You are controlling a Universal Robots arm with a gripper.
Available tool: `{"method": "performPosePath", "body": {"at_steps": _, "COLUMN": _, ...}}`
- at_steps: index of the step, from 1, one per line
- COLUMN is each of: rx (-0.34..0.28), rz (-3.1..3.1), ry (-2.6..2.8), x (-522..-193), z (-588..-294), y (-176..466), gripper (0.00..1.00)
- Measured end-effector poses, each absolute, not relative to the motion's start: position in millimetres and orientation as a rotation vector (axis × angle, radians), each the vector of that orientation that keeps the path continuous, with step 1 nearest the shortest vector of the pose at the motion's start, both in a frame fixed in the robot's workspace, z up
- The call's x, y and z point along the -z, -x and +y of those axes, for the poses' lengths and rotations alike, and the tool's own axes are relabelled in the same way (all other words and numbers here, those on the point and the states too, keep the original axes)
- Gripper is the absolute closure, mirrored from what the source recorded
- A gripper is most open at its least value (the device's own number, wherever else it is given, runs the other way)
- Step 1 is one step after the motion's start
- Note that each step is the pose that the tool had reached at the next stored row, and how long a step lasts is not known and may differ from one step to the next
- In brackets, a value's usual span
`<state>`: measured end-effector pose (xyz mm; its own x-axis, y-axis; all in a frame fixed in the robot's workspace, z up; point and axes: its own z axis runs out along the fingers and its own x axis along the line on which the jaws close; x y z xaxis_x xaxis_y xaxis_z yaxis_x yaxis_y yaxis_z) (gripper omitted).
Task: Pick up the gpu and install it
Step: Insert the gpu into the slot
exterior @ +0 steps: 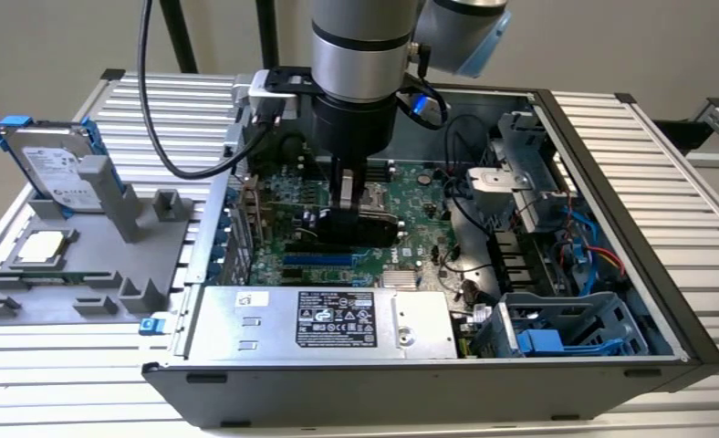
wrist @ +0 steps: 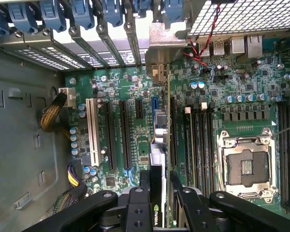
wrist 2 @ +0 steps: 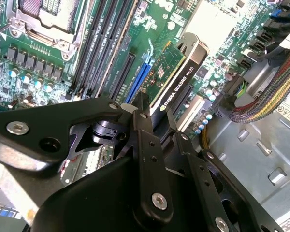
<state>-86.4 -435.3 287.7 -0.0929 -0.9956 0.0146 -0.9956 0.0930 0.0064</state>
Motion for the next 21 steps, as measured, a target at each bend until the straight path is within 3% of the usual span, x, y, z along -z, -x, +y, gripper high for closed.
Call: {"method": "performPosePath", "body": {"at_steps": 21, "rx": -0.012, "rz": -2.263, "ry": -2.155, "x": -279.0, "z": -435.3, "y": 90.0, "gripper": 1.0}}
